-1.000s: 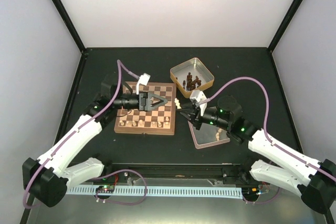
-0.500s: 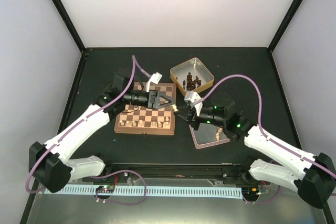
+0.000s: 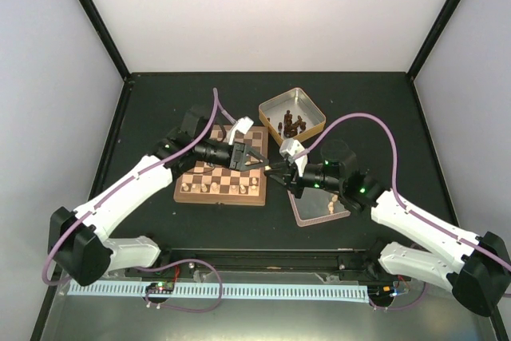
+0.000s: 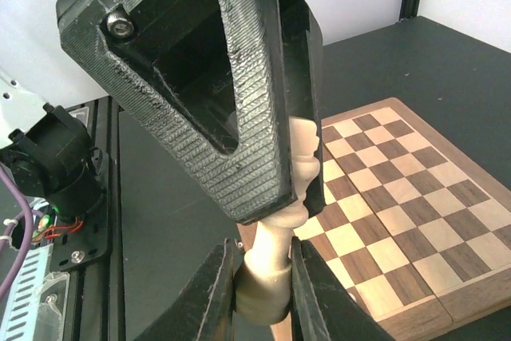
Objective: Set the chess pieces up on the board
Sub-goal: Place the chess piece on the chessboard.
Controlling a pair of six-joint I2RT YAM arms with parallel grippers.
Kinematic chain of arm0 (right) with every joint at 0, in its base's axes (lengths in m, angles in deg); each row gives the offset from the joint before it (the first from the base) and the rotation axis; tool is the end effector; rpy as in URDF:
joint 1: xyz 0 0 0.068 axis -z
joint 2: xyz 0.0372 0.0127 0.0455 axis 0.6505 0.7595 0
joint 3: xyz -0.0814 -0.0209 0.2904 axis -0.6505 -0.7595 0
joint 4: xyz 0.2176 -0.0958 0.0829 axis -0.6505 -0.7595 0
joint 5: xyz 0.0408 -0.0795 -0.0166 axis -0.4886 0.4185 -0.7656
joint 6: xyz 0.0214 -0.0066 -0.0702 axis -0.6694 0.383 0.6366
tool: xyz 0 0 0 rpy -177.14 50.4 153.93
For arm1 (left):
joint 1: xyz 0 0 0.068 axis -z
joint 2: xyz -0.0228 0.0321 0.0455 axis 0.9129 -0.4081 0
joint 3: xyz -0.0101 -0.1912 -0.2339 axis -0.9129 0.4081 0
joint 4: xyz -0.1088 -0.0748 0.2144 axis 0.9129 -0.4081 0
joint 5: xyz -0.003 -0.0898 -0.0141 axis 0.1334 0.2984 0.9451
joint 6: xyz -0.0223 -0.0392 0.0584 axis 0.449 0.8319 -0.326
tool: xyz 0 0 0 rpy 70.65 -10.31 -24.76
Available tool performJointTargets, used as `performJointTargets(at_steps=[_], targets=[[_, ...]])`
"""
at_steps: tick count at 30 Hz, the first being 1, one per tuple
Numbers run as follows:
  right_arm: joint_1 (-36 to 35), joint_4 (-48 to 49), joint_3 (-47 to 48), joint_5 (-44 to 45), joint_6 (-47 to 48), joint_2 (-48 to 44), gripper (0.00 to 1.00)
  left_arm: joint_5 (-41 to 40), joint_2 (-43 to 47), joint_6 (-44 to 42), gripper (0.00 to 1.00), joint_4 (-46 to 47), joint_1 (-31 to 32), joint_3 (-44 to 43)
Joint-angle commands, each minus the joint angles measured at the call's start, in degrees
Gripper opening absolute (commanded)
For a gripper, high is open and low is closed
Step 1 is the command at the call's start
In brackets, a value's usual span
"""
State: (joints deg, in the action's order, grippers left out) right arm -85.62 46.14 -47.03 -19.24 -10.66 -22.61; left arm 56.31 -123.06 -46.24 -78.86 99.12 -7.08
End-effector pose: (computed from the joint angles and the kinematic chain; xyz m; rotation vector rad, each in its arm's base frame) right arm 0.1405 0.1810 0.3040 -1.0457 1.6815 0.9942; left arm 0.1877 -0.1812 0.3359 0.5792 2.3008 -1.6157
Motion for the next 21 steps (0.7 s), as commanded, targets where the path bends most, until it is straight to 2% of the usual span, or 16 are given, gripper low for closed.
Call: performJointTargets(at_steps=[1,4,8,12,16,21], targets=[[-0.4,0.8,1.7,-0.2,0.8,0.1,0.15,-0.3,-1.1,-2.1,0.24,-2.0,0.7,-3.1],[-0.4,0.5,1.8,-0.4,0.7,0.3,0.16,-0.6,-1.5,-2.7,0.23,-2.4,0.8,-3.2],[-0.3,0.1,2.0,-0.1,0.3,0.3,0.18,-1.9,-1.2,-3.8,0.12,-3.1,0.8,-3.4],[-0.4,-0.3,2.1,1.8,-1.8,0.1,0.34,-5.5,-0.5,-5.9,0.05,-4.9,0.9,-3.6],[-0.4,-0.1,0.7,4.4,-5.2,-0.9,0.56,-15.3,1.8,-8.6,0.03,-8.9,0.9,-3.5],[-0.4,3.3,-3.6,9.9,-11.8,-3.4,0.63,-31.7,6.9,-10.1,0.02,-13.1,0.9,-0.9]])
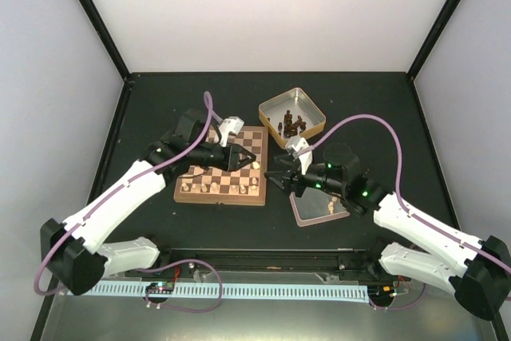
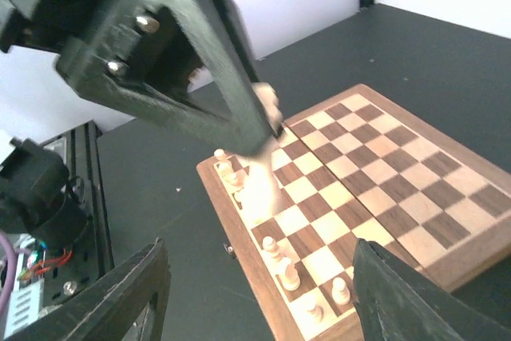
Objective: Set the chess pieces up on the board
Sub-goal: Place the chess piece on the chessboard.
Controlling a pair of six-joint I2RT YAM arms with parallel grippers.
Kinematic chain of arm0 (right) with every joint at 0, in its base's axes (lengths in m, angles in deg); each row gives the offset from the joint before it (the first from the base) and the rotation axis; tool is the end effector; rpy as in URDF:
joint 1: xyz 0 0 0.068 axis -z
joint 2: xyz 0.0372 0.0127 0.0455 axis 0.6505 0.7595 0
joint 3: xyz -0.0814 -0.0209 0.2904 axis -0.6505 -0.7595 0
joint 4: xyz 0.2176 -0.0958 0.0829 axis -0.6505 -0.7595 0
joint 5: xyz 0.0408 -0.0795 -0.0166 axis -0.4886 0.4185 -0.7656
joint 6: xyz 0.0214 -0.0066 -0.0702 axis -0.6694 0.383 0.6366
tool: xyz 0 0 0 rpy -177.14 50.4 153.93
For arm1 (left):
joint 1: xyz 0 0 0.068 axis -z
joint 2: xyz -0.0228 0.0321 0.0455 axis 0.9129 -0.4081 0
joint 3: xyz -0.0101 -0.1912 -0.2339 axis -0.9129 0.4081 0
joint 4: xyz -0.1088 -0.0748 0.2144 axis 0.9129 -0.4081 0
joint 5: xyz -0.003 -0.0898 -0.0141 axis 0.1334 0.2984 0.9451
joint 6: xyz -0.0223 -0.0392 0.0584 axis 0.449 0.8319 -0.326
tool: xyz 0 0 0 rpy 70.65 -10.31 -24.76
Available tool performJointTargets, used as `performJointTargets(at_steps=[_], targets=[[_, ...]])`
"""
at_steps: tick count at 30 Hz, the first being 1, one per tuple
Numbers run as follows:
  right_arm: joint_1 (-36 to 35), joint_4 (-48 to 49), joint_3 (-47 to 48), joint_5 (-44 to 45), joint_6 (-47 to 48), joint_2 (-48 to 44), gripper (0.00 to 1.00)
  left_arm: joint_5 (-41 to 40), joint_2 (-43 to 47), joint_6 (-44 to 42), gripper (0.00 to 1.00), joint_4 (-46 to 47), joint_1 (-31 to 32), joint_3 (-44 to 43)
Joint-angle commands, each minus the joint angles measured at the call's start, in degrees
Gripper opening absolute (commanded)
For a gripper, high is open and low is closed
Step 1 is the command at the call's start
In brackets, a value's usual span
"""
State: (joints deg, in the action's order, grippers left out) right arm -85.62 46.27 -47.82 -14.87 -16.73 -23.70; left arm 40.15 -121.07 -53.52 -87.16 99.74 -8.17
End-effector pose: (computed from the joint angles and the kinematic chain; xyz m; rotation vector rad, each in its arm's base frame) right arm 0.1418 0.1763 0.3025 -0.9097 1.7633 0.9926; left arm 0.1869 -0.1690 0.3295 0.5122 2.3602 -1.2454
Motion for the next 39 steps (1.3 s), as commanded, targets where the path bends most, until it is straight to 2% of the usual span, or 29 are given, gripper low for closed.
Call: performJointTargets(at_steps=[1,8,16,39], targets=[[-0.3,3.8,-3.5,7.2,-7.3,-2.8,0.63,-18.7,6.0,-2.9,0.02,-5.6,0.3,1.1],[-0.3,6.6,-5.9,16.0,-16.4,-2.4,0.64,-33.4,10.4,-2.1,0.03,-6.3,3.4,10.3],[-0.3,7.2,-6.3,19.4,-20.6,-0.7,0.64,-42.6,9.1,-2.4,0.03,-2.6,9.0,16.1],[-0.2,7.1,-7.0,21.5,-22.2,0.6,0.64,-47.9,7.7,-1.7,0.04,11.7,10.8,28.5]])
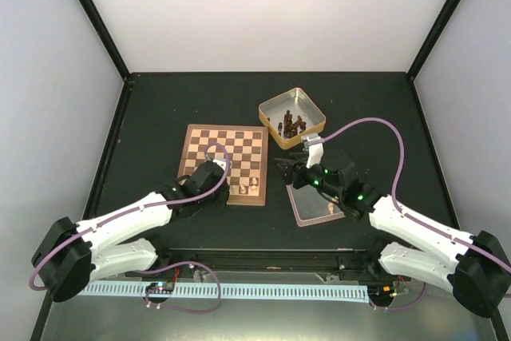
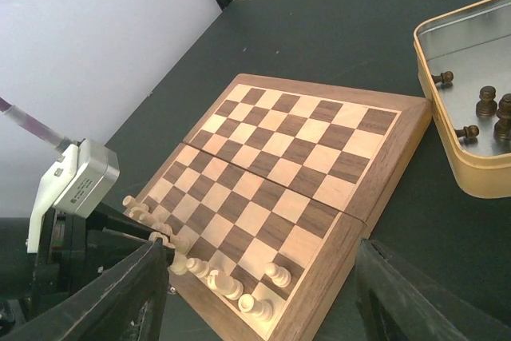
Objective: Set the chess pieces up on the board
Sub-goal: Place the chess piece on the chessboard.
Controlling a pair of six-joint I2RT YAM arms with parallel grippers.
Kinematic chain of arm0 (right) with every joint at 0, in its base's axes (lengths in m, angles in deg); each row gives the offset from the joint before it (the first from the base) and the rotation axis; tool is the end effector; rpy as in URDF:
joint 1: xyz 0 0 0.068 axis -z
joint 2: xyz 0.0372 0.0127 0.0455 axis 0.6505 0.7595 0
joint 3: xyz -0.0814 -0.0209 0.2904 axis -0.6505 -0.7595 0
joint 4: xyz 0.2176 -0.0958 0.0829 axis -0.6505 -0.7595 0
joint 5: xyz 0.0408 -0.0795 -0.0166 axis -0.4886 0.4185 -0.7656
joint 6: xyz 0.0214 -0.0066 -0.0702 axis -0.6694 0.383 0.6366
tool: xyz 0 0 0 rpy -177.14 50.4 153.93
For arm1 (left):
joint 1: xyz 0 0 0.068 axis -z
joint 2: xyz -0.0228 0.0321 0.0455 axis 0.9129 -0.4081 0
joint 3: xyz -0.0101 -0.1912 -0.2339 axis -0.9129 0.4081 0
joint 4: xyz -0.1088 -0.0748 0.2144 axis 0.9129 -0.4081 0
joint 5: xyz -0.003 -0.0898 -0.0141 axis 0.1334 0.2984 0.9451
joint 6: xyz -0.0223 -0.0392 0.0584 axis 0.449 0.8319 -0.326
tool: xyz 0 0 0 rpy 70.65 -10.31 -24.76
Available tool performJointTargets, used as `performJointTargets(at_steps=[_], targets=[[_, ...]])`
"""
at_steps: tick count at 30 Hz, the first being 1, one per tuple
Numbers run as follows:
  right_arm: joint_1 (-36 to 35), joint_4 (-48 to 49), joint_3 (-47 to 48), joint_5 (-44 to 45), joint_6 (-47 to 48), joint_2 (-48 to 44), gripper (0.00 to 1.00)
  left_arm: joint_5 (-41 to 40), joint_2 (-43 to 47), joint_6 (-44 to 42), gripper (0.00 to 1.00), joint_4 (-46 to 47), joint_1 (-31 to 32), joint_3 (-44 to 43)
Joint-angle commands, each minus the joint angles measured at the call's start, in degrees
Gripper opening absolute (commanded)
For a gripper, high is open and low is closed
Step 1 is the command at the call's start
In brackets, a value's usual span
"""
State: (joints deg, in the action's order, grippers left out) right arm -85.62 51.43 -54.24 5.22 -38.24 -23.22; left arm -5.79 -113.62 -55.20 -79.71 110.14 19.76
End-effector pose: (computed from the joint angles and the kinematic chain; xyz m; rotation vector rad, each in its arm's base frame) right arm 0.1577 0.1626 0.2696 -0.3212 1.9978 0.9018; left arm 0.1458 -0.1272 0.1991 0.3371 2.4657 -0.3103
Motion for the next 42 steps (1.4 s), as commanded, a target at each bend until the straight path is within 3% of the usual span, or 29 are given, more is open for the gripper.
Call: performJointTargets(at_steps=[1,16,42], targets=[[-0.1,1.9,-0.6,1.4,-0.7,0.1,0.64,-1.9,0.1,-0.1,0.05,4.6,0.3,0.7],[-0.2,1.6,-0.3,1.2,-0.9,0.7,0.65,-4.7,-2.6,-0.6,0.07,6.6,0.3,1.6],[-0.2,0.6,0.6,0.9,-0.6,1.3,0.65,-3.6,-2.9,-0.4,0.25,7.5,0.3,2.1]])
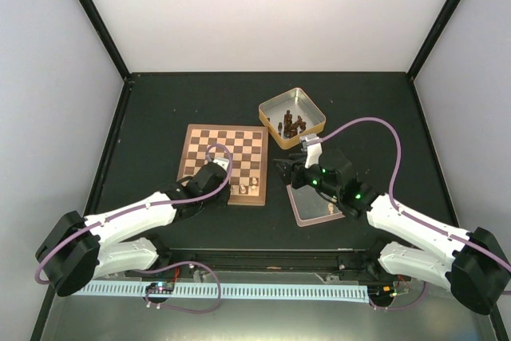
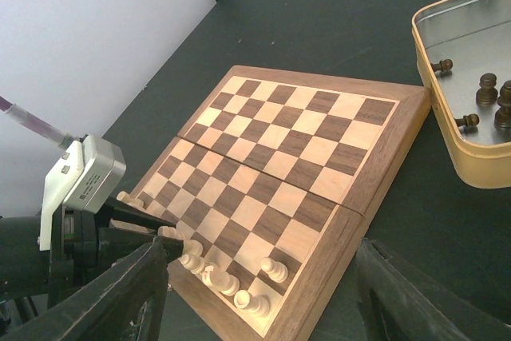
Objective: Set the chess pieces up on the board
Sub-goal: Place the chess piece on the chessboard.
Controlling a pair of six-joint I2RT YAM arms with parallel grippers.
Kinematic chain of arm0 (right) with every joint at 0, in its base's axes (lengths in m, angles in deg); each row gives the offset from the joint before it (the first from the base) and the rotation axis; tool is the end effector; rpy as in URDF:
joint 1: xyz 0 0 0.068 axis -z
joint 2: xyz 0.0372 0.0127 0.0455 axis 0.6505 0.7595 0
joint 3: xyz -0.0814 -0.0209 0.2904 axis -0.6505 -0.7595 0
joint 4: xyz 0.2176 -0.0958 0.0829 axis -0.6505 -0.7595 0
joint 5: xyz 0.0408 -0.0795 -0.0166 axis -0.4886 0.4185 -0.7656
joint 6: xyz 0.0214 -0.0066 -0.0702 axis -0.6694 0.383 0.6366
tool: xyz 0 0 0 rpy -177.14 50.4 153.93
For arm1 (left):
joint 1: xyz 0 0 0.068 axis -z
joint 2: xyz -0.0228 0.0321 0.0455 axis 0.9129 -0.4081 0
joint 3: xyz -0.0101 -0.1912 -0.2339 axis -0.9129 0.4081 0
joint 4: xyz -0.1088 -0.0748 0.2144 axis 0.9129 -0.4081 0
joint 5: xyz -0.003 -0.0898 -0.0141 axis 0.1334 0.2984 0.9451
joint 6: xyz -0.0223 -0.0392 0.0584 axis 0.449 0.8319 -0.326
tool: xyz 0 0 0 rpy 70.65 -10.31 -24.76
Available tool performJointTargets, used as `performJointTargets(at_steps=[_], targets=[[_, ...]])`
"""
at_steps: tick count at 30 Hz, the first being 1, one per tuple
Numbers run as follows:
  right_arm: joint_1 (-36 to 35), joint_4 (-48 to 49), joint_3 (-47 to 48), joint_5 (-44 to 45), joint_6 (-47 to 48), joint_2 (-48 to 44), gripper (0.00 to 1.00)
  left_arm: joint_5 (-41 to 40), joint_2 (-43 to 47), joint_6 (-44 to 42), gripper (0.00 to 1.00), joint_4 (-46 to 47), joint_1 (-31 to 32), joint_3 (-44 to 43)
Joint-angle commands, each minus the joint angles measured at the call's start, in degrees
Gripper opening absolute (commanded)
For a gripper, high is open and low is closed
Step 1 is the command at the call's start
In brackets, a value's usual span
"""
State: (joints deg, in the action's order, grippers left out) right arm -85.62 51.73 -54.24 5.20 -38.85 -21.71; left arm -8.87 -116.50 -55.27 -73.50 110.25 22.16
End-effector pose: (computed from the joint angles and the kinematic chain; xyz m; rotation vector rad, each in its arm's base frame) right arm 0.1607 0.1657 0.2648 -0.3135 2.0226 0.8990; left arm 0.1531 -0.1303 0.1866 0.3109 2.4322 -0.2640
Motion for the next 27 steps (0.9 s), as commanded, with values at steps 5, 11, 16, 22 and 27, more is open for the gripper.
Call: performJointTargets(at_steps=[5,11,16,22,27], targets=[[-0.2,0.2,0.5,1.1,0.0,-0.5,0.65,-0.4,0.3,-0.2,0.22,1.1,0.2,-0.3],[-0.2,0.2,0.7,1.0,-0.2,-0.5,0.65,-0.7,1.4,0.1,0.22,0.2,0.2,-0.8],[-0.2,-0.7,1.3,1.2,-0.5,-0.7,0.65,-1.0,2.2,0.2,0.27,-1.2,0.2,-2.0],[-0.2,-5.8,2.9,6.5,-3.0,-2.0,0.65,-2.1,4.1,0.4,0.34,-3.5,0.2,-3.7],[0.1,-20.7,8.1,17.6,-7.6,-1.4,0.61,-3.3,8.1,0.6,0.39,-5.7,0.1,-6.8]])
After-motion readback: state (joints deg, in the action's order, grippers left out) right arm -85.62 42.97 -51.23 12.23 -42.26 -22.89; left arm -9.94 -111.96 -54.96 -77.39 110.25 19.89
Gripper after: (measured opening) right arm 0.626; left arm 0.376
